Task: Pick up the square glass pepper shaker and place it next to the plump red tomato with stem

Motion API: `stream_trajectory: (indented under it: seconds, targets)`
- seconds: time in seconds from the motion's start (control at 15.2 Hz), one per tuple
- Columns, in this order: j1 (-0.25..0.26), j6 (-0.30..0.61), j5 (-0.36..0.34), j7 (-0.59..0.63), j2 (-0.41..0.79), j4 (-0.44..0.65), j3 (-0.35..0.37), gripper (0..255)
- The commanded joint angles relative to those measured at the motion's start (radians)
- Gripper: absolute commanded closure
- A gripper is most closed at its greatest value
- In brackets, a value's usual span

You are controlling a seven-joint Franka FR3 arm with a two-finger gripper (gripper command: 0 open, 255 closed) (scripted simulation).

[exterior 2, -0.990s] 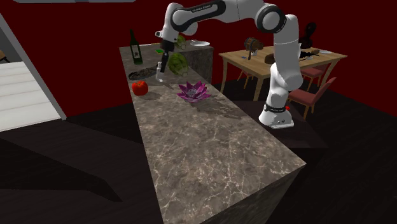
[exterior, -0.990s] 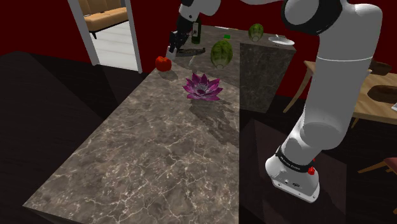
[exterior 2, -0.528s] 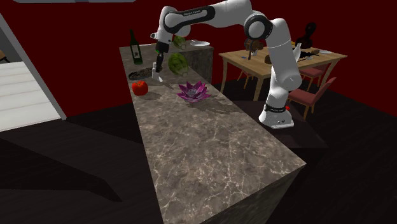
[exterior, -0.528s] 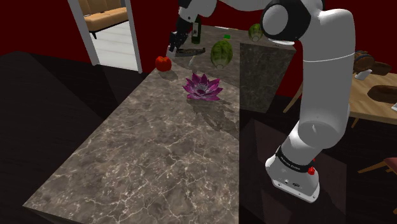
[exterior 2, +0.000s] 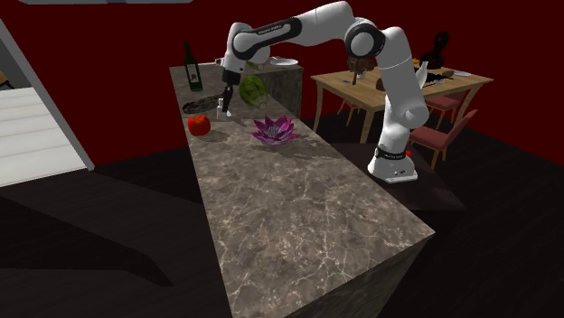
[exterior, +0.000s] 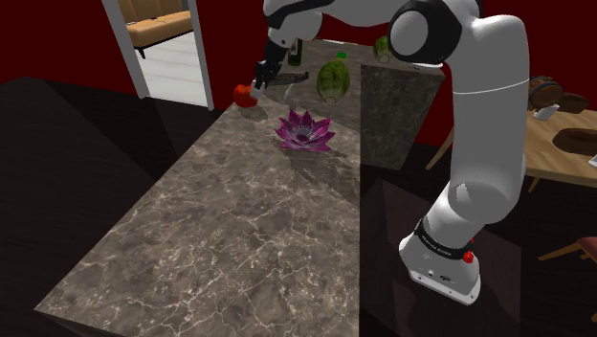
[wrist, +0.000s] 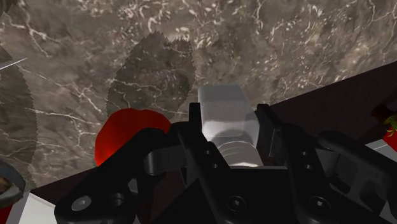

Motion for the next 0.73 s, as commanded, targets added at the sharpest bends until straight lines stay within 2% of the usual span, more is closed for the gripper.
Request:
stream_trajectory:
  seconds: [0.0,0.66]
  targets:
    - [0.001,0.024,0.006,-0.01,0.002,-0.023,0.002,255]
    - [-0.002,0.125,0.037,-0.058,0.045,-0.088,0.016,255]
